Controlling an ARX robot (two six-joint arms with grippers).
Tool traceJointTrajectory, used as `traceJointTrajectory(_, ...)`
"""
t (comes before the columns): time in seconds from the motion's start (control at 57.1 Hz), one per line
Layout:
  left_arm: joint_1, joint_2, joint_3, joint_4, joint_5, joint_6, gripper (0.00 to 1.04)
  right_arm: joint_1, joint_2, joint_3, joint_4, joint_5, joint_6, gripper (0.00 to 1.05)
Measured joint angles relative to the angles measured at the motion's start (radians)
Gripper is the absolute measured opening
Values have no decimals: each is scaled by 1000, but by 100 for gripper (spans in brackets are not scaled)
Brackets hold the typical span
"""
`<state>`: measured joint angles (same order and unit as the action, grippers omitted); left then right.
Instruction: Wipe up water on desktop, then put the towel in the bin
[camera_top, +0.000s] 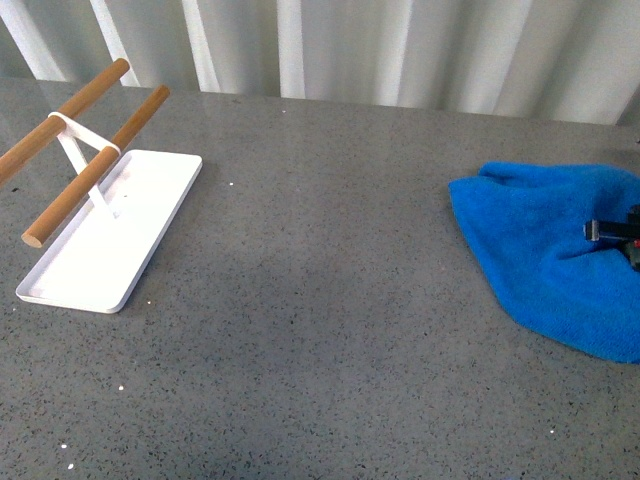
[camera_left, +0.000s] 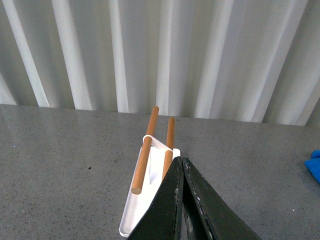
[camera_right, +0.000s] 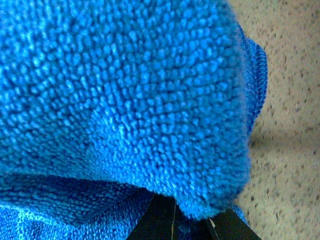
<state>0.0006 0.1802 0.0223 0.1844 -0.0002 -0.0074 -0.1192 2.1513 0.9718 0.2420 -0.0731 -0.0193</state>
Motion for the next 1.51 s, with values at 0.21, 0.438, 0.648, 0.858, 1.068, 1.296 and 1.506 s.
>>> traceJointTrajectory(0.21, 0, -174, 0, -179, 1, 0, 4, 60, 88, 153, -2, -14, 0, 3)
traceJointTrajectory(0.438, 0, -176, 0, -183, 1, 0, 4, 167, 163, 278, 13, -103, 24, 3)
traceJointTrajectory(0.648, 0, -177, 0, -183, 1, 0, 4, 309, 170, 286, 43, -156, 46, 3)
traceJointTrajectory(0.858, 0, -177, 0, -183, 0, 0, 4, 353, 89, 133, 64, -176, 77, 3)
traceJointTrajectory(1.068, 0, -177, 0, -183, 1, 0, 4, 342, -59, -76, 56, -189, 83, 3)
traceJointTrajectory(1.296, 0, -177, 0, -183, 1, 0, 4, 235, -198, -245, 2, -200, -1, 3)
traceJointTrajectory(1.506, 0, -177, 0, -183, 0, 0, 4, 66, -354, -272, -77, -231, -120, 3)
